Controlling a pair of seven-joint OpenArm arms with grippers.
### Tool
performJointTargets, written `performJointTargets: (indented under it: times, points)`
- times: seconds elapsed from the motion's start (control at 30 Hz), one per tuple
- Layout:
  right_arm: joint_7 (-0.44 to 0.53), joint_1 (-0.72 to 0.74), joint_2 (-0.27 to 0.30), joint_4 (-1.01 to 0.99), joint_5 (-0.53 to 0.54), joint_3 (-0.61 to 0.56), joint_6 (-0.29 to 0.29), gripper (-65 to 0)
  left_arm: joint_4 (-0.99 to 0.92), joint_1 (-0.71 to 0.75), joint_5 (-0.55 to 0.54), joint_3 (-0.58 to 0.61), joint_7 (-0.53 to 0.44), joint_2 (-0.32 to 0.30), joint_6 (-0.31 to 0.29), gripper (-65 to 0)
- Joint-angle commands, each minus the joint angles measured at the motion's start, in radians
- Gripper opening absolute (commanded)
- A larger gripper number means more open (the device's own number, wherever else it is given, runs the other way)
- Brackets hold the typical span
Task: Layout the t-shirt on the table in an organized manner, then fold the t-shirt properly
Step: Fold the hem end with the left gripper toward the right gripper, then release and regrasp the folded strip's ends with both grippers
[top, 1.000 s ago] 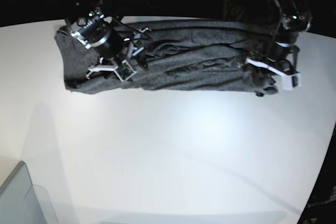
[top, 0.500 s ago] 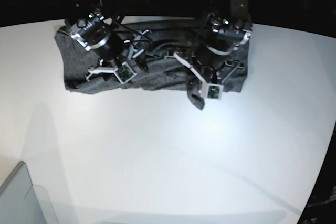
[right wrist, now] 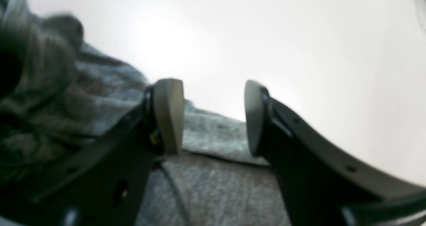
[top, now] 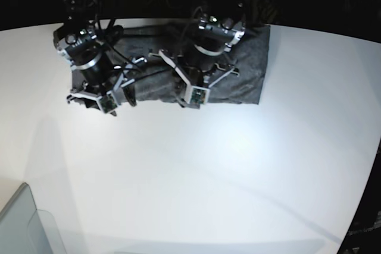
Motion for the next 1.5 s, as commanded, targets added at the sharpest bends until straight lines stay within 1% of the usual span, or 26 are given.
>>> performJointTargets:
  times: [0.0,0.23,0.5,0.6,0.73,0.8,0.9,1.03,1.17,1.3,1.4,1.47]
  points:
    - [0.027,0.012,-0.004,0.021,0.013,0.014,0.001,-34.8,0.016,-0.010,0.006,0.005,-0.024,0.010,0.001,-65.0]
    - [0.027,0.012,-0.004,0.021,0.014,0.019,0.001,-34.8,-0.006,-0.048,0.003,0.006,-0.018,0.015,-0.005,-64.6]
    - [0.027,0.010,-0.004,0.019,0.014,0.019,0.001,-34.8,-0.006,-0.063,0.003,0.006,-0.021,0.015,-0.002,-51.3]
    - [0.027,0.010,-0.004,0.019,0.014,0.019,0.001,-34.8,-0.006,-0.065,0.003,0.006,-0.024,0.015,-0.007,-50.8]
    - [0.027,0.010,-0.004,0.019,0.014,0.019,0.001,-34.8,0.008,-0.065,0.003,0.068,-0.024,0.009,-0.007,-50.7]
    - [0.027,0.010,-0.004,0.019,0.014,0.019,0.001,-34.8,0.040,-0.062,0.003,0.088,-0.024,0.007,-0.007,-50.7]
    - [0.027,0.012,-0.004,0.019,0.014,0.023,0.001,-34.8,0.102,-0.056,0.003,0.086,-0.019,0.004,-0.007,-50.7]
    - [0.027,0.012,-0.003,0.019,0.014,0.026,0.001,-34.8,0.174,-0.014,0.002,0.009,-0.027,-0.054,-0.007,-50.7]
    - [0.027,0.012,-0.001,0.021,0.014,0.026,0.001,-34.8,0.172,0.017,0.002,-0.124,-0.019,-0.060,-0.008,-50.6]
    - [0.027,0.012,-0.001,0.021,0.014,0.026,0.001,-34.8,0.171,0.056,-0.001,-0.245,-0.026,-0.087,-0.010,-50.6]
    - [0.027,0.012,-0.004,0.021,0.014,0.026,0.001,-34.8,0.151,0.058,-0.053,-0.285,-0.015,-0.097,-0.010,-50.6]
    - [0.027,0.012,-0.004,0.019,0.014,0.026,0.001,-34.8,0.125,0.056,-0.092,-0.288,-0.013,-0.108,-0.010,-50.6]
